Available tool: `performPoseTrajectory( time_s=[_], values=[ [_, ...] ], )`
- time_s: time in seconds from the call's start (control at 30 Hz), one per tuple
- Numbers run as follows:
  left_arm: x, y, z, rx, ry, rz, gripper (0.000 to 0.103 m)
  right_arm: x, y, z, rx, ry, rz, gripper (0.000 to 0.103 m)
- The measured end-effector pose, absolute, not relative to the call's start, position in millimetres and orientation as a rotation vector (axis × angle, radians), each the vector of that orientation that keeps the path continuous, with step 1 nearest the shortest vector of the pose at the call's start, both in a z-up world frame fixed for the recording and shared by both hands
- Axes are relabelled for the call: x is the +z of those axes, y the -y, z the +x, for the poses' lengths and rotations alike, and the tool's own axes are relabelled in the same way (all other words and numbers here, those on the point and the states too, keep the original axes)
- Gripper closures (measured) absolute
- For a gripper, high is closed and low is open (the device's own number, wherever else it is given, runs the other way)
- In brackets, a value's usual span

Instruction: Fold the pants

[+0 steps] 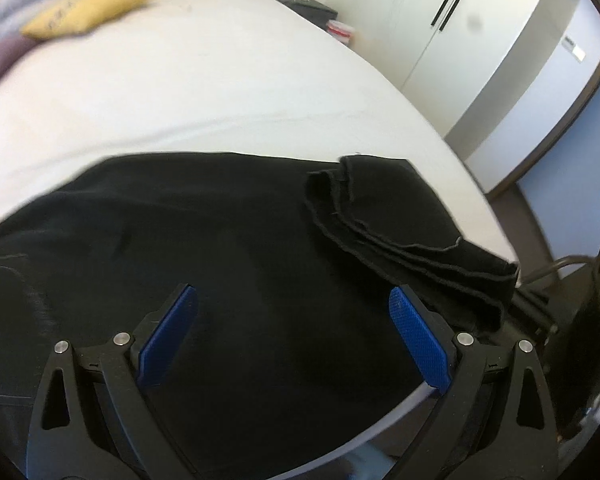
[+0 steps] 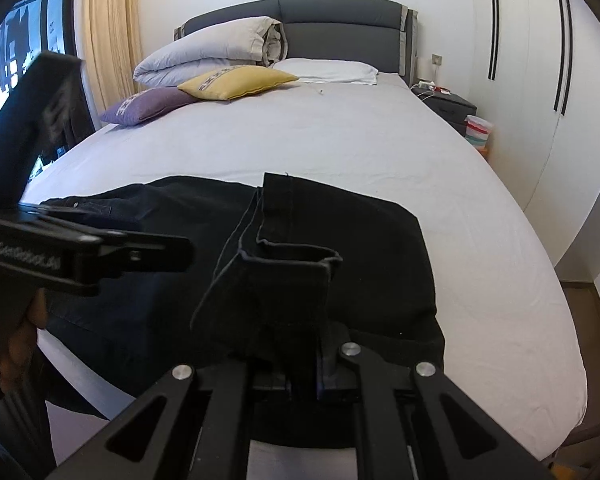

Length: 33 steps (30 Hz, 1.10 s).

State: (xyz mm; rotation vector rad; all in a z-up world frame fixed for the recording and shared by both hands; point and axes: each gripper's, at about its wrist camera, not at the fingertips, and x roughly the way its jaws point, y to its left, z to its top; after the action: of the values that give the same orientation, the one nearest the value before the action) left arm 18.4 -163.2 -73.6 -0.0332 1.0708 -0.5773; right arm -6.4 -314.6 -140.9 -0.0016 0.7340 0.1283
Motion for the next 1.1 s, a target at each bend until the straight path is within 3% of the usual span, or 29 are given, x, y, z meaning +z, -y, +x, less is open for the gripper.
performPoseTrajectory(
  time_s=[0.47,0.83,0.9,0.93,0.97,1.1],
  values=[
    [-76,169,68,-0.714,-1.211,-0.45,0.005,-141,306,-20,0.104,-0.671,-0.108,0.094],
    [-108,175,63,-0.765,-1.329,-0.58,0.007,-136,274,-30,0.113,-0.63,-0.257,0.094],
    [-104,177,62,-0.8,-1.324,-0.575,0.037,-136,268,-32,0.119,-0.625,-0.275,0.094],
    [-102,178,62,-0.813,-1.332,-0.565,0.069,-135,264,-33,0.128,-0.621,-0.281,0.094],
    [-103,174,63,-0.817,-1.334,-0.558,0.078,-133,259,-34,0.137,-0.618,-0.288,0.094],
    [-87,156,60,-0.818,-1.295,-0.513,0.088,-129,238,-35,0.18,-0.61,-0.316,0.094]
  ],
)
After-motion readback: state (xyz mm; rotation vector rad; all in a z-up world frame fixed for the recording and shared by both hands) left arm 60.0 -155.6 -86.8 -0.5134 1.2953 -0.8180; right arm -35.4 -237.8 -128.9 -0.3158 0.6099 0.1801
